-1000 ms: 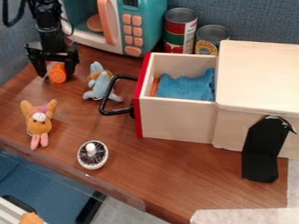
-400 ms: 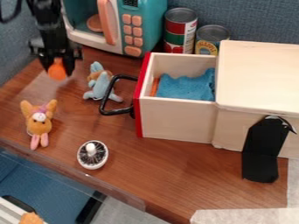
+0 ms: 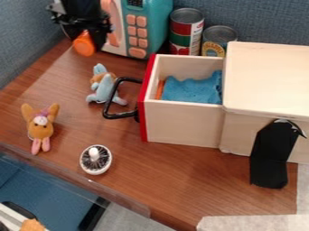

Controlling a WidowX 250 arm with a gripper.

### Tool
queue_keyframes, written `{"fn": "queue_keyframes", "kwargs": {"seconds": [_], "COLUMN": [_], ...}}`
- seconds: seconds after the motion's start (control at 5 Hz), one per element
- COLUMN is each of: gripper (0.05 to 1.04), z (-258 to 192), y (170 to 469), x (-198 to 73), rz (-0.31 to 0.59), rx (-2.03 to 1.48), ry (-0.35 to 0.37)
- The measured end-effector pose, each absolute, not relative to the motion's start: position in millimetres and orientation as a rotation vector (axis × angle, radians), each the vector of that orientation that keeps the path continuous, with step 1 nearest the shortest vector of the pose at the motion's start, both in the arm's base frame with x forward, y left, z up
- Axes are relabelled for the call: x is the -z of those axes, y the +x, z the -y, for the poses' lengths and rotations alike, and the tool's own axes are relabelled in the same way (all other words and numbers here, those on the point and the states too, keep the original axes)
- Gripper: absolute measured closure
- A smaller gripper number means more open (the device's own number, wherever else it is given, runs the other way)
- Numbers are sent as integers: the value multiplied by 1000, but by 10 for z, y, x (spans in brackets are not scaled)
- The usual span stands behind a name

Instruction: Move the carrot inside the drawer

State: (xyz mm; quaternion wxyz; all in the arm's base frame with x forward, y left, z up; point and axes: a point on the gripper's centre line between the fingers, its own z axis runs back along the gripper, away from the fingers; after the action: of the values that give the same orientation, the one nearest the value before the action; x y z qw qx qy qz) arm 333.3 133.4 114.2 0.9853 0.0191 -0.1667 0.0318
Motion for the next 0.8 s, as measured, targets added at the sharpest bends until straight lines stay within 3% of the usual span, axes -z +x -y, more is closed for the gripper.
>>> {"fn": "queue_keyframes", "kwargs": {"seconds": [0.4,0.8], "gripper": [522,522], "z": [-334,-23], "y": [3365,3397], "x": [-1159,-1075], "rz": [311,277], "rx": [245,324], "ry": [75,75]}}
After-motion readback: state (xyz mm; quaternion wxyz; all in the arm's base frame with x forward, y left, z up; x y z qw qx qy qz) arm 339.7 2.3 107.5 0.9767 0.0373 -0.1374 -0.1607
